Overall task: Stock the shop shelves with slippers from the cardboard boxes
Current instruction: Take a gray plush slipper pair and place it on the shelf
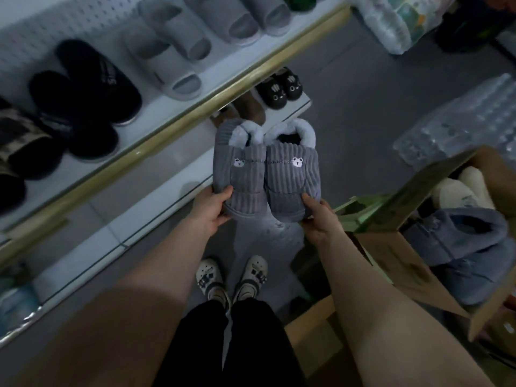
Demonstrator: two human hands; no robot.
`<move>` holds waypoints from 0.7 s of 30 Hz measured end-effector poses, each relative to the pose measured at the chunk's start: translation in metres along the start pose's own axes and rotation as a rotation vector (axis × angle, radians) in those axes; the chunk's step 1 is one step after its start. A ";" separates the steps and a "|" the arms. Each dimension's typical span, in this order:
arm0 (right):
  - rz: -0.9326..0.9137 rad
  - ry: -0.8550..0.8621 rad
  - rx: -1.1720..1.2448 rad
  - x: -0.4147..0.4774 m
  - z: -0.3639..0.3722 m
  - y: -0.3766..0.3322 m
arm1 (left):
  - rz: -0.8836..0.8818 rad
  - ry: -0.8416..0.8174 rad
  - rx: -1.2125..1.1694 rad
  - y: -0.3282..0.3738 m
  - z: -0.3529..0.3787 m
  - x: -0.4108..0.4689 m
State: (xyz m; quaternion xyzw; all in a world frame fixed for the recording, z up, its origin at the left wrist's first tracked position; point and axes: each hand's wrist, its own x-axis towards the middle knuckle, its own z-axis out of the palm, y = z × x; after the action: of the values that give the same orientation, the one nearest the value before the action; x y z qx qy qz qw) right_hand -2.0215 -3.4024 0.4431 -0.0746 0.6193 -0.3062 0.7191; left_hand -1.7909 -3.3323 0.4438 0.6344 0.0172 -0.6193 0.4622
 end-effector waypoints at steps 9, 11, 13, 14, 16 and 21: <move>0.027 0.004 -0.142 0.084 0.048 0.061 | -0.078 0.122 -0.177 -0.046 -0.077 0.081; 0.030 -0.024 -0.183 0.113 0.062 0.081 | -0.077 0.146 -0.218 -0.054 -0.097 0.103; 0.029 -0.072 -0.202 0.147 0.082 0.105 | -0.056 0.171 -0.244 -0.058 -0.122 0.131; 0.025 -0.097 -0.213 0.163 0.093 0.117 | -0.043 0.191 -0.255 -0.061 -0.135 0.146; 0.016 -0.141 -0.238 0.195 0.115 0.142 | -0.019 0.222 -0.283 -0.064 -0.161 0.175; -0.017 -0.207 -0.308 0.287 0.155 0.193 | 0.078 0.287 -0.332 -0.073 -0.216 0.255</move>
State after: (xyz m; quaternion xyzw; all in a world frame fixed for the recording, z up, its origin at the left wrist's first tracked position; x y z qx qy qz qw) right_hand -1.7967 -3.4430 0.1408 -0.2202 0.5808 -0.2049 0.7564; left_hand -1.6091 -3.2997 0.1563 0.6316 0.1601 -0.4930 0.5765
